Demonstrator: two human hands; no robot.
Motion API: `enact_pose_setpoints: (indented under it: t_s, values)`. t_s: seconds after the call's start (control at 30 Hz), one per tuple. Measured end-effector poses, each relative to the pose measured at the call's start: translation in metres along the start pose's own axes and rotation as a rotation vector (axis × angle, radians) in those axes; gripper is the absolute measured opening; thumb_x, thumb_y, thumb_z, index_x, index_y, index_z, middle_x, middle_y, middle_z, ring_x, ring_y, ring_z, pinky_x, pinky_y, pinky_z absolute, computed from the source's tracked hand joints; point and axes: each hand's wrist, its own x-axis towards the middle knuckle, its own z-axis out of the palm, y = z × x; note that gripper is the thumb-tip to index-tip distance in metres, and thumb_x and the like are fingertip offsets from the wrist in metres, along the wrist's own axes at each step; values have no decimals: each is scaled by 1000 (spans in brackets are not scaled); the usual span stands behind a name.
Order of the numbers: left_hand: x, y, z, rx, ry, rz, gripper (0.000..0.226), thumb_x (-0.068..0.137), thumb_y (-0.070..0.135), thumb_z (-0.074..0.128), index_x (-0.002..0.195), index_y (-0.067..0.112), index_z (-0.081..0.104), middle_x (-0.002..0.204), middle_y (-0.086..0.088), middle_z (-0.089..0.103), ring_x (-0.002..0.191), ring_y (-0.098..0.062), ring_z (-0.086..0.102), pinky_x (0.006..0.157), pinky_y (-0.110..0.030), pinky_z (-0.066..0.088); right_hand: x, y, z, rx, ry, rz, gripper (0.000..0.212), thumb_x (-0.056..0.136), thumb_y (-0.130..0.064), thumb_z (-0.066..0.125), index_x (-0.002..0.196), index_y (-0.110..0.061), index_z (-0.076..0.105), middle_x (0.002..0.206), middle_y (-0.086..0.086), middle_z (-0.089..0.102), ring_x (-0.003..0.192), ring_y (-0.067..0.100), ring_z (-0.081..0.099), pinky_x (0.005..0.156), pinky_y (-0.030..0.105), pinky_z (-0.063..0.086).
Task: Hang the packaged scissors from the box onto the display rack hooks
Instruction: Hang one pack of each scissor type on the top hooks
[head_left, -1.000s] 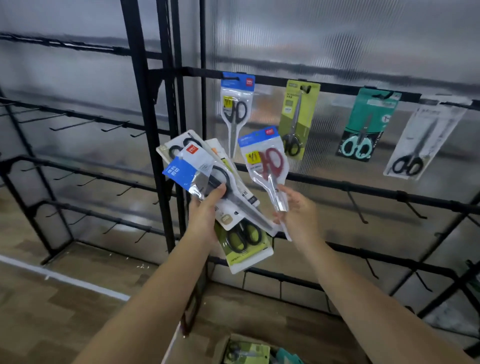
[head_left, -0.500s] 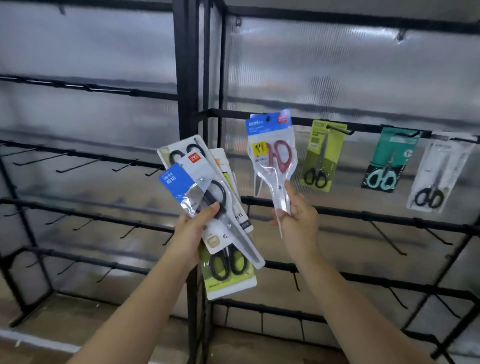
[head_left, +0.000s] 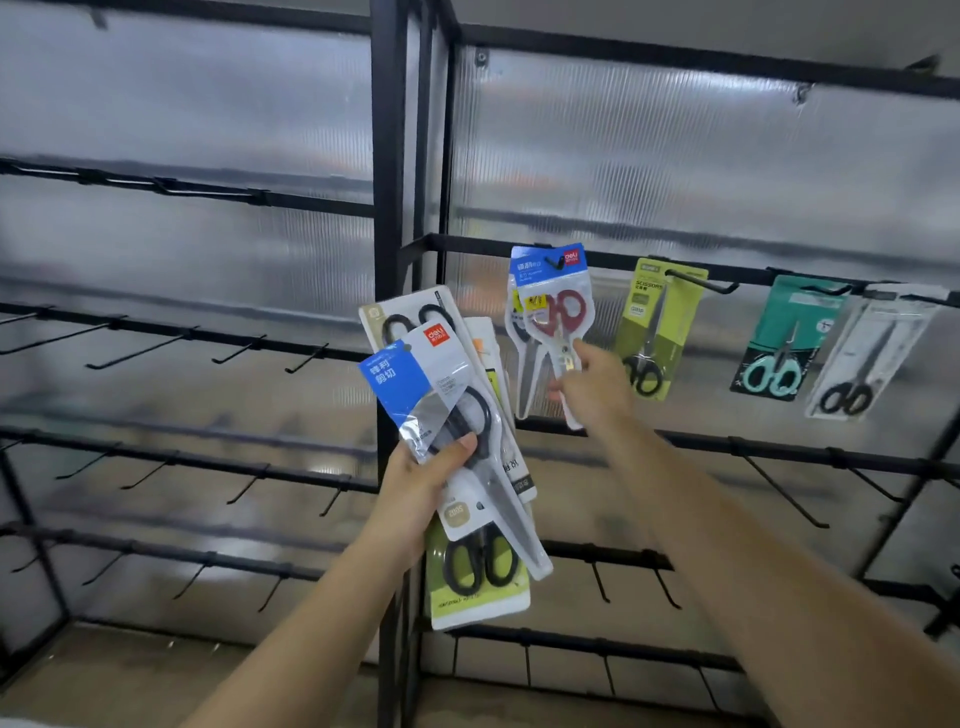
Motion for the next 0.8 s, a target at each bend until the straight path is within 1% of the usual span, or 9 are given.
enact_pose_setpoints:
  t_s: [0.1,0.23,0.33,0.4,0.47,0.53,0.6,0.7,0.8]
  values:
    - [5,3,1,26,-20,22,43,64,24,74,105,13,62,91,-9,73,80,-25,71,64,-31,56,27,-12,0,-108,-44,84,28,86,7,48,111,1,59,102,18,58,101,33,60,91,43,49]
    - [12,1,4,4,-7,38,30,72,17,74,100,18,63,87,-3,74,79,-21,72,63,-28,56,12,-6,4,-176,-132,87,45,90,-8,55,134,-6,47,133,10,52,109,23,52,83,25,37]
    - [14,-3,4,-45,18,39,37,65,22,76,100,20,63,91,-4,74,83,-22,72,66,-30,57,-32,16,7,-19,-147,44,17,93,-34,52,102,-25,64,115,3,65,87,10,60,71,18,45]
    - [13,-9,2,-73,18,28,41,63,23,76,101,19,63,92,-6,74,84,-24,72,66,-32,57,-66,33,3,79,-250,91,25,86,-48,57,93,-25,64,97,-1,69,85,13,65,71,27,54]
    - [11,-14,3,-98,7,19,44,65,21,76,106,16,61,95,-8,73,85,-26,71,65,-33,57,-92,49,0,139,-307,97,28,75,-39,72,95,-23,61,88,-5,68,82,9,66,67,24,56]
    - [9,-19,7,-102,13,35,44,67,20,74,108,14,60,95,-8,73,85,-25,71,65,-33,57,-102,61,3,175,-287,87,35,70,-12,80,93,-24,55,82,-6,66,72,4,66,62,22,54]
    - [7,-20,14,-86,19,46,41,66,19,73,105,15,61,89,-4,74,80,-20,72,62,-29,56,-104,64,5,160,-242,87,37,71,0,76,90,-24,54,85,-1,67,78,13,67,71,32,56]
    - [5,-18,17,-89,2,38,41,66,13,78,102,14,60,87,-5,74,76,-21,71,61,-32,57,-101,63,-1,157,-145,35,26,79,1,67,83,-23,58,88,6,68,85,24,66,76,39,55]
    - [3,-13,17,-78,-3,18,53,59,15,78,109,12,60,98,-12,73,86,-27,72,67,-38,59,-101,62,-6,185,-31,-71,16,90,-4,56,84,-18,61,78,7,66,69,19,64,62,35,54]
